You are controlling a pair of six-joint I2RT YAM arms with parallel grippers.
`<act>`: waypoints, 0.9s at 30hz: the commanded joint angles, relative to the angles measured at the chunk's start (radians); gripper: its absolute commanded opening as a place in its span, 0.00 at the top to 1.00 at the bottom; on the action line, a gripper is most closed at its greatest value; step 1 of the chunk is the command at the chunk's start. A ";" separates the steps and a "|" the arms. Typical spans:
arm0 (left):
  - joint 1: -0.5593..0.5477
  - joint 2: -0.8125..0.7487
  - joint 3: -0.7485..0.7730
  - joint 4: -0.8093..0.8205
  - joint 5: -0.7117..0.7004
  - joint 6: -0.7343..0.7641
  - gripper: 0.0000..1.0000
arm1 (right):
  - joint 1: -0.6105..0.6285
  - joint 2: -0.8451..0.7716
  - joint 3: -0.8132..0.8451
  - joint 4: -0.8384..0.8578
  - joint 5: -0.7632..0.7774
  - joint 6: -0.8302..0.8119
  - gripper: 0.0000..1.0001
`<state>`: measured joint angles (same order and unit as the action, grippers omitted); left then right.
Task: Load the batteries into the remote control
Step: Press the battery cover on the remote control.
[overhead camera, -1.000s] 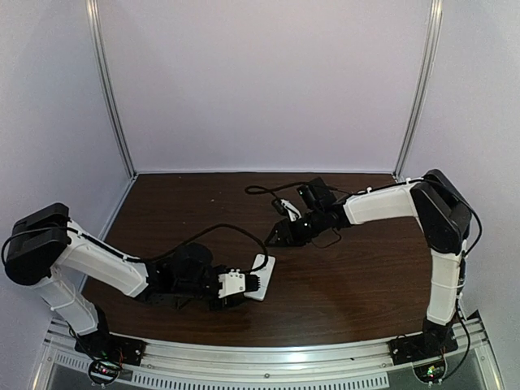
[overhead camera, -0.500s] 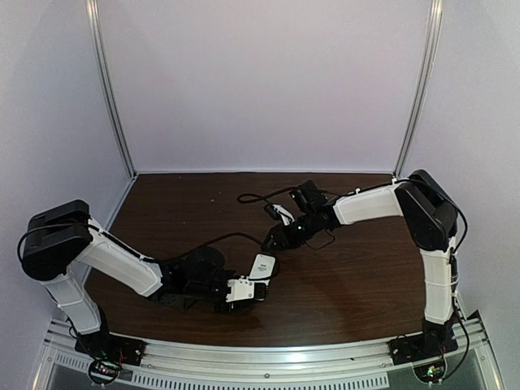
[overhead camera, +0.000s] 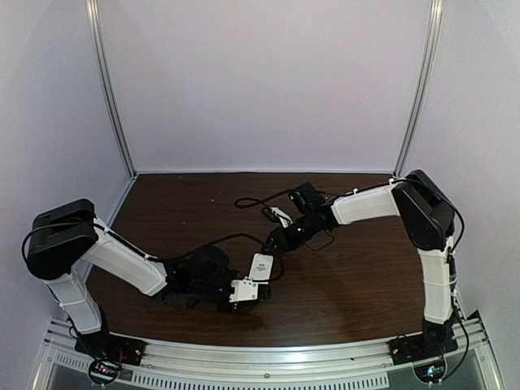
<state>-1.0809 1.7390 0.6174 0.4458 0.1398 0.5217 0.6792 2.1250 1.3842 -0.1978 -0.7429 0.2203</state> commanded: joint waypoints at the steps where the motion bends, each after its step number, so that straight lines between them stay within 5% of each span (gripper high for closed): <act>1: 0.004 0.037 0.006 -0.033 -0.019 -0.003 0.83 | 0.005 0.024 0.023 -0.034 -0.025 -0.046 0.61; 11: 0.029 0.041 0.002 -0.030 -0.020 0.000 0.83 | 0.027 0.045 0.050 -0.095 -0.045 -0.117 0.61; 27: 0.069 0.074 0.021 -0.016 -0.020 0.017 0.89 | 0.055 0.068 0.059 -0.142 -0.035 -0.165 0.93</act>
<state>-1.0618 1.7649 0.6315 0.4713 0.2031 0.5247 0.7021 2.1582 1.4380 -0.2653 -0.7551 0.0738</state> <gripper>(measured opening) 0.111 0.080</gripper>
